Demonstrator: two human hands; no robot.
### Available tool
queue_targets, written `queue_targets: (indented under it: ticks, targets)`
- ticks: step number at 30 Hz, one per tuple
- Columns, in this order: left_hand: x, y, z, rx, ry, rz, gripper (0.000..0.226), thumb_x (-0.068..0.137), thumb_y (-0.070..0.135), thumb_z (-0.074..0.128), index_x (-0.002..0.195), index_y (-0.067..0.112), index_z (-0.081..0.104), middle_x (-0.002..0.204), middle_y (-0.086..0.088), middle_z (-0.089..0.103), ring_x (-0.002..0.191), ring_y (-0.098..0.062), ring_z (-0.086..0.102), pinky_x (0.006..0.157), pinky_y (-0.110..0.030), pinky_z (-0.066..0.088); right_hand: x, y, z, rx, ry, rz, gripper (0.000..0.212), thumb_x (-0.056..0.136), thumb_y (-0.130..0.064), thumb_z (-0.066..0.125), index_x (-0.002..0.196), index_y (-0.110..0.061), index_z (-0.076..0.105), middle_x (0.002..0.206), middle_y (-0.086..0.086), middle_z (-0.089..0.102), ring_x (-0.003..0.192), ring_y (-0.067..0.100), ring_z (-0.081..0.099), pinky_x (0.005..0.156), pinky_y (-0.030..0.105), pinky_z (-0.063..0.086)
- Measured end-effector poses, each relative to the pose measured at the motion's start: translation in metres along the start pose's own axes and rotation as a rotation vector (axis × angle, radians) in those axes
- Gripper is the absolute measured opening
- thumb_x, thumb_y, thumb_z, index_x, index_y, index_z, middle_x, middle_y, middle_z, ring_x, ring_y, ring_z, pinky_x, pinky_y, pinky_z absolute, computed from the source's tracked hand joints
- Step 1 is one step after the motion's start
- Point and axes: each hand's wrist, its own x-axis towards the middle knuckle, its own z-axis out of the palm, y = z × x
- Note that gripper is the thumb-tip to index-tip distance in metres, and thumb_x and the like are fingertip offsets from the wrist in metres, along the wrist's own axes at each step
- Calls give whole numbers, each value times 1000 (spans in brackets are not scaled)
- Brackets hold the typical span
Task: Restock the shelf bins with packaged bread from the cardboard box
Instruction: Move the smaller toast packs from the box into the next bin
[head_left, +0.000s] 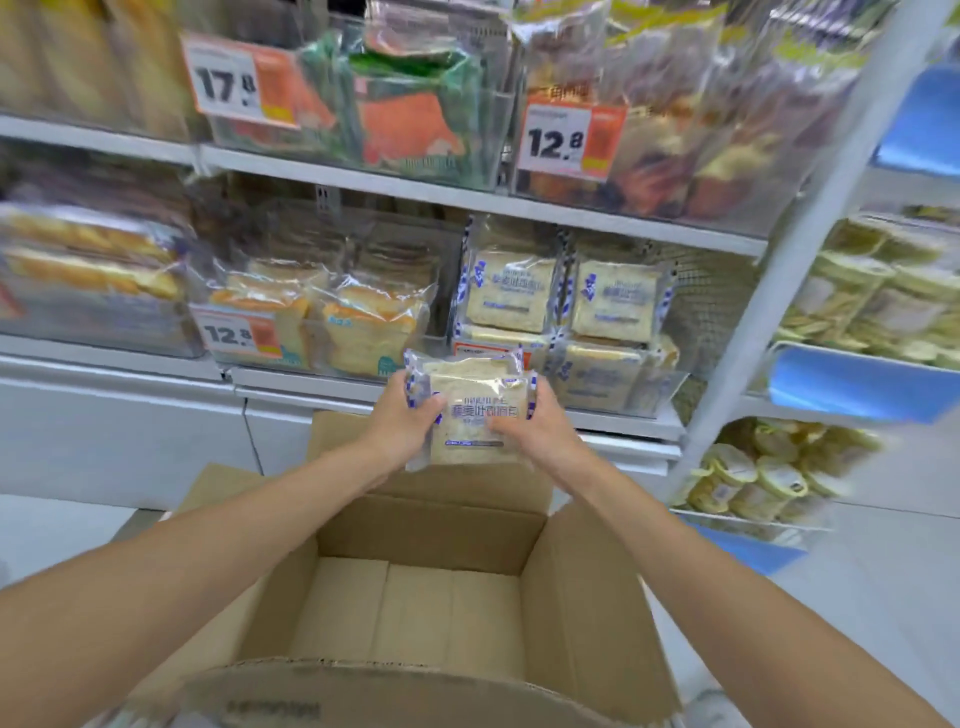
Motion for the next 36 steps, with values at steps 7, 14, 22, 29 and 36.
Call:
queue_targets:
  ticks: [7,14,22,29,36]
  targets:
    - [77,67,27,143,113,420,23,96,36,55,110,17,52,88,8,56,76,-11,54,69,-36,45,58,-38,-44,-219,371,-291,77,77,-42,72,141,-20,35,141,-2,49,127,18,49,105,44,44]
    - [140,65,34,349,193,484,74,95,45,55,151,34,8,89,0,58,80,-18,57,64,-33,42,99,-31,-48,-381,534,-469,91,88,-30,70,155,-23,9,152,-8,29,133,-4,27,103,8,23]
    - [122,54,18,730,68,634,121,59,68,78,154,33,12,133,6,54,118,-18,48,104,-41,32,108,-14,-47,-698,536,-509,63,95,-35,57,150,-27,27,149,6,31,128,24,46,96,36,49]
    - [125,56,6,855,165,788,126,57,73,73,156,26,11,163,1,8,148,-20,15,116,-43,18,108,-19,-56,-826,637,-649,58,90,-36,66,140,-15,44,147,14,33,133,27,39,102,38,47]
    - [123,57,9,895,119,759,132,58,76,68,155,26,-6,164,5,6,148,-10,16,115,-33,17,104,-26,-57,-611,466,-589,55,93,-31,63,142,-24,38,150,7,26,121,19,47,87,28,48]
